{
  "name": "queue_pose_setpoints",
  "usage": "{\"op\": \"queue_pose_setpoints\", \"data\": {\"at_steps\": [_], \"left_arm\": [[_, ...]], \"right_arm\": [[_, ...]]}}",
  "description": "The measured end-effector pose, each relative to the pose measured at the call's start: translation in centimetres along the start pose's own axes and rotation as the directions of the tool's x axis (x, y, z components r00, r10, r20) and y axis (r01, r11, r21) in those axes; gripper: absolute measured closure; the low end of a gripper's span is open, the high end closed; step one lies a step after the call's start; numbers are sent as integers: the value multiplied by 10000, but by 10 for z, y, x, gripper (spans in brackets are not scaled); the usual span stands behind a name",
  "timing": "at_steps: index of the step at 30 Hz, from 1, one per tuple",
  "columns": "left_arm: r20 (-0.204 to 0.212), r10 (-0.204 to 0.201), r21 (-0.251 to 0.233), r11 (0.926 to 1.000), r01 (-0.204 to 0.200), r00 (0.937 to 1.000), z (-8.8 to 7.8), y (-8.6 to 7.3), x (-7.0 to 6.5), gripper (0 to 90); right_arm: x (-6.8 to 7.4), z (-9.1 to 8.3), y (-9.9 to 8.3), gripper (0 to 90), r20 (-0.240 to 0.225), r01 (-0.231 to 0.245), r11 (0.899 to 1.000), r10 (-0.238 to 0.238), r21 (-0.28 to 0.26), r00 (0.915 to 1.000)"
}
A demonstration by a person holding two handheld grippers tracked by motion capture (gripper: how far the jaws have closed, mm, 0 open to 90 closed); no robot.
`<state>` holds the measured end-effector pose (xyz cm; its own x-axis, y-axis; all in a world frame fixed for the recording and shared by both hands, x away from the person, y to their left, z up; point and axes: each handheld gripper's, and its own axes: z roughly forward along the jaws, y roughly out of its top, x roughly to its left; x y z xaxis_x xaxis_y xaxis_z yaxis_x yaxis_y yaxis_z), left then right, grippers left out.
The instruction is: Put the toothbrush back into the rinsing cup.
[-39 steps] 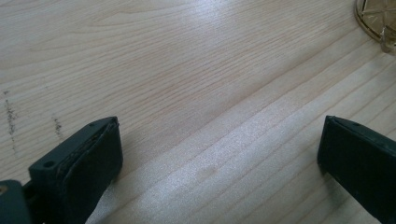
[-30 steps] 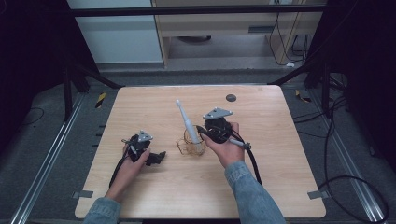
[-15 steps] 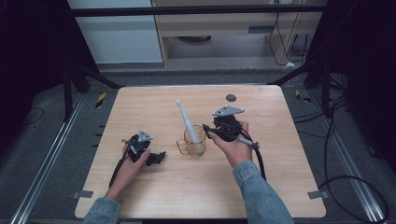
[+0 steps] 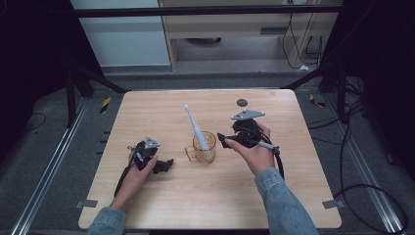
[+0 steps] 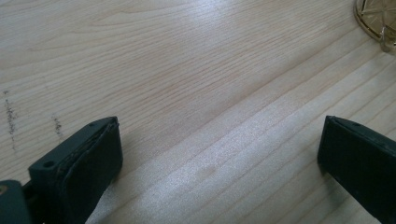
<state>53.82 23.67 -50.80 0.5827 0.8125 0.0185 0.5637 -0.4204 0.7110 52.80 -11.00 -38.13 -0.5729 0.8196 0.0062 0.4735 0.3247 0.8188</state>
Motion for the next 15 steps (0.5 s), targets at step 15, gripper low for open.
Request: {"op": "queue_pose_setpoints", "data": {"at_steps": [15], "left_arm": [[-7,-20,-5,10000,20,10000,0,0,0,0]], "right_arm": [[-33,-10,-19,101,984,-166,9997,148,172,9950]]}}
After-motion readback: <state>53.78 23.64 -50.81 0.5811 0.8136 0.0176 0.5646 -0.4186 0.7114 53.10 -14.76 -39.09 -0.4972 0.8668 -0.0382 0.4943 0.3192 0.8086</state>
